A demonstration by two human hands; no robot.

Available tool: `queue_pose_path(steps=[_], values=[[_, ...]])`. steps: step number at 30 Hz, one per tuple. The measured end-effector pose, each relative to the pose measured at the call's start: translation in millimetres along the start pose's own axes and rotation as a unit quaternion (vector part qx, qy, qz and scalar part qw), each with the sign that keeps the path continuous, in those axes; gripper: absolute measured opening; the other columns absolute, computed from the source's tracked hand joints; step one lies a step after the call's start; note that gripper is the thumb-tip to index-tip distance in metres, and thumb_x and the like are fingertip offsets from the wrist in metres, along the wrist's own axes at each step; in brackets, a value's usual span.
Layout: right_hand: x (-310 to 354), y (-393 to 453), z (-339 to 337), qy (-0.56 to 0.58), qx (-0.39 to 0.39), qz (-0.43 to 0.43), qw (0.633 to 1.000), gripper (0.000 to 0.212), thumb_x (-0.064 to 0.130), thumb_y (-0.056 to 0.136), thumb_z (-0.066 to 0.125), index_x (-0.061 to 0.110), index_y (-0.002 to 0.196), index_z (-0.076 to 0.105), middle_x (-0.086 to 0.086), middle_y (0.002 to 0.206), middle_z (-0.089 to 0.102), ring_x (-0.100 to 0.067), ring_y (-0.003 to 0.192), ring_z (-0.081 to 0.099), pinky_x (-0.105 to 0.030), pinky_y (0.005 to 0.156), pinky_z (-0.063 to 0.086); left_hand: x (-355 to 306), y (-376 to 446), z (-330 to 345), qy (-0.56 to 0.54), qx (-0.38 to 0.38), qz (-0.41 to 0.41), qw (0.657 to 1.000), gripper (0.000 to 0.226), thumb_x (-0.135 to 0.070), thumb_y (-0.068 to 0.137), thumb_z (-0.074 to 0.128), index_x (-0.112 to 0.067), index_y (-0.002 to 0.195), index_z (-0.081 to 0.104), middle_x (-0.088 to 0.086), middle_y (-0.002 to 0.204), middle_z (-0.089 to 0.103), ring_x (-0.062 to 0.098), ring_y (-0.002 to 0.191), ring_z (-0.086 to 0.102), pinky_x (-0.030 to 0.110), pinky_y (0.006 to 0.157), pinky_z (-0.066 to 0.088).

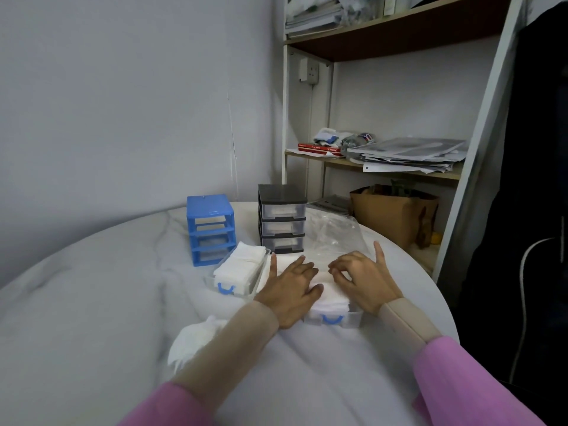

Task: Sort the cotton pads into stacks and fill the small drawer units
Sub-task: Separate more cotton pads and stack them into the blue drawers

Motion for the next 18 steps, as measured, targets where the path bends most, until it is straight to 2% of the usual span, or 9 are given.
queue_pose_path(steps=[3,5,7,9,11,15,18], values=[[15.4,-1.6,-9.4,0.038,-0.032,-0.049,0.998,0.028,0.027,0.098,0.039,0.024,0.113,0.062,0.011,0.120,0.061,-0.007,0.116,0.047,-0.032,0.112,0.009,5.0,-6.3,-11.5,-0.037,-0.027,0.000,0.999,0.049,-0.038,0.100,0.031,-0.018,0.144,0.029,-0.004,0.153,0.026,0.006,0.144,0.007,0.044,0.114,-0.014],[30.9,-3.7,-15.6,0.090,-0.060,-0.088,0.990,0.025,0.019,0.096,0.044,0.022,0.111,0.064,0.007,0.115,0.064,-0.009,0.109,0.052,-0.025,0.103,0.026,13.4,-14.4,-23.2,-0.065,-0.056,-0.003,0.996,0.046,-0.035,0.099,0.037,-0.019,0.141,0.035,-0.003,0.150,0.032,0.009,0.142,0.015,0.040,0.117,-0.006],[46.7,-5.2,-17.4,0.137,-0.067,-0.109,0.982,0.025,0.012,0.092,0.048,0.019,0.110,0.064,0.004,0.110,0.066,-0.011,0.102,0.055,-0.021,0.092,0.036,27.2,-25.3,-37.3,-0.098,-0.093,-0.011,0.991,0.040,-0.030,0.097,0.043,-0.018,0.135,0.043,-0.002,0.143,0.040,0.013,0.138,0.026,0.034,0.116,0.006],[63.2,-5.4,-13.5,0.155,-0.050,-0.124,0.979,0.025,0.011,0.091,0.049,0.019,0.109,0.064,0.002,0.109,0.065,-0.012,0.101,0.055,-0.022,0.089,0.041,44.4,-38.8,-48.5,-0.133,-0.117,-0.024,0.984,0.034,-0.023,0.096,0.048,-0.016,0.129,0.050,0.000,0.137,0.047,0.015,0.130,0.037,0.020,0.107,0.019],[80.1,-5.0,-6.9,0.161,-0.025,-0.136,0.977,0.024,0.012,0.091,0.049,0.020,0.108,0.063,0.002,0.108,0.064,-0.013,0.100,0.055,-0.025,0.088,0.043,62.9,-54.6,-54.7,-0.158,-0.120,-0.046,0.979,0.031,-0.016,0.094,0.052,-0.015,0.124,0.055,0.000,0.131,0.052,0.015,0.121,0.045,0.011,0.091,0.027],[117.1,-9.0,-2.7,0.190,-0.009,-0.175,0.966,0.023,0.011,0.086,0.051,0.018,0.104,0.064,0.000,0.101,0.066,-0.015,0.092,0.058,-0.031,0.085,0.046,92.7,-85.5,-60.7,-0.179,-0.105,-0.078,0.975,0.022,-0.008,0.091,0.053,-0.011,0.111,0.064,0.003,0.110,0.064,0.010,0.097,0.056,0.002,0.073,0.035],[147.1,-17.2,0.2,0.227,0.017,-0.216,0.949,0.023,0.018,0.087,0.057,0.023,0.109,0.063,0.004,0.098,0.066,-0.006,0.088,0.056,-0.021,0.082,0.044,112.5,-110.6,-61.5,-0.191,-0.082,-0.104,0.973,0.019,-0.010,0.090,0.055,-0.016,0.105,0.067,0.002,0.098,0.067,0.004,0.082,0.057,0.002,0.070,0.039]])
Point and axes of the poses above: each hand's wrist, its own y-axis towards the middle knuckle, its own z-axis out of the palm, x = y × z, the point moved 9 cm from there along y, towards the middle knuckle
